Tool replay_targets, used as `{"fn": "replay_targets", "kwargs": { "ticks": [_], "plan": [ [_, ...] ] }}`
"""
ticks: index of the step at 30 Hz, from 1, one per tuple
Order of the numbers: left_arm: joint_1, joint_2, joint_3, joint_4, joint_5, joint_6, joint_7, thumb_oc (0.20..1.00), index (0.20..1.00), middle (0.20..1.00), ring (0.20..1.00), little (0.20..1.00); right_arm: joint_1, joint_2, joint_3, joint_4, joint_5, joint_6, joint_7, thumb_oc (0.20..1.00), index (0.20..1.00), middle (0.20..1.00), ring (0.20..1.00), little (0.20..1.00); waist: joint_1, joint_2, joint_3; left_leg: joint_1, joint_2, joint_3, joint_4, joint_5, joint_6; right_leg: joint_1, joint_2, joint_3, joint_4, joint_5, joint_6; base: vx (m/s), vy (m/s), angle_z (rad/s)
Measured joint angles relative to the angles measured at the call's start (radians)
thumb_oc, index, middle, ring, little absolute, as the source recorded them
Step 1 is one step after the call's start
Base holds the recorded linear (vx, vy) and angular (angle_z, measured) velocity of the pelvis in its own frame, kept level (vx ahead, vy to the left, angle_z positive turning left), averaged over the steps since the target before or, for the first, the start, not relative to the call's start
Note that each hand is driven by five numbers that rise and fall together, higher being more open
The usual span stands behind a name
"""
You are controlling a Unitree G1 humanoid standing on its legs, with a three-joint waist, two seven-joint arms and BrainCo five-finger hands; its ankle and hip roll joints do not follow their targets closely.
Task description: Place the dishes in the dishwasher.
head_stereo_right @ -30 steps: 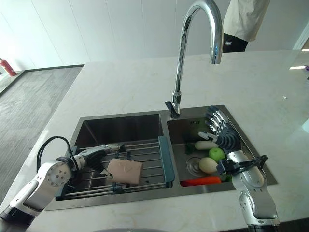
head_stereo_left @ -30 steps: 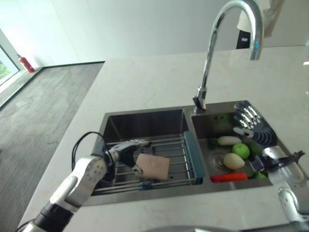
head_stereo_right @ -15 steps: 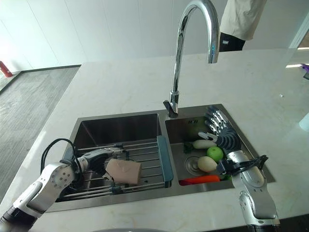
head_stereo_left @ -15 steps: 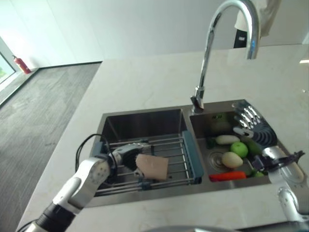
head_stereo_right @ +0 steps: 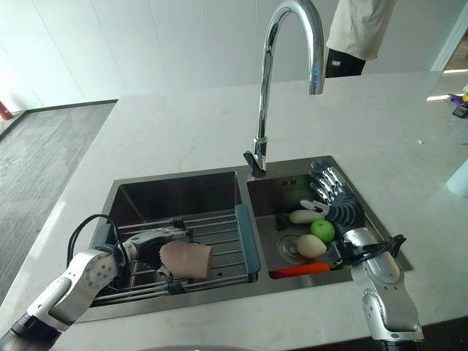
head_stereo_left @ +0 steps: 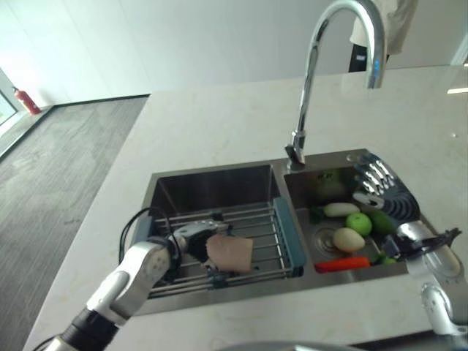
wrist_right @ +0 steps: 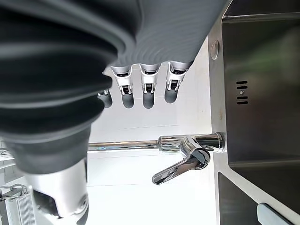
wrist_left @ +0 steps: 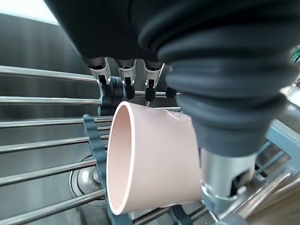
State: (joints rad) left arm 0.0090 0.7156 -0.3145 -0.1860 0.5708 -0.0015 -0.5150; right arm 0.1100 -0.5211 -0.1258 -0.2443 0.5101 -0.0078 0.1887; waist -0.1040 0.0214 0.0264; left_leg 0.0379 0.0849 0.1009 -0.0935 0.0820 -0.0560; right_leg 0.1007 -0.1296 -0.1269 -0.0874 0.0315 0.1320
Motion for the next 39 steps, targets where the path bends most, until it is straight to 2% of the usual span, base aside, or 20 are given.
{"fn": "replay_targets", "kwargs": {
  "ticks": [39],
  "plan": [
    [-0.006, -0.031, -0.081, 0.119, 0.118, 0.002, 0.076, 1.000, 1.000, 1.000, 1.000, 1.000, 0.000, 0.001, 0.038, 0.000, -0.001, 0.000, 0.028, 1.000, 1.000, 1.000, 1.000, 1.000, -0.017, -0.012, -0.011, 0.002, 0.001, 0.011, 0.000, -0.001, 0.001, -0.004, 0.000, 0.008, 0.000, 0.004, -0.001, 0.00, 0.000, 0.00]
  ]
}}
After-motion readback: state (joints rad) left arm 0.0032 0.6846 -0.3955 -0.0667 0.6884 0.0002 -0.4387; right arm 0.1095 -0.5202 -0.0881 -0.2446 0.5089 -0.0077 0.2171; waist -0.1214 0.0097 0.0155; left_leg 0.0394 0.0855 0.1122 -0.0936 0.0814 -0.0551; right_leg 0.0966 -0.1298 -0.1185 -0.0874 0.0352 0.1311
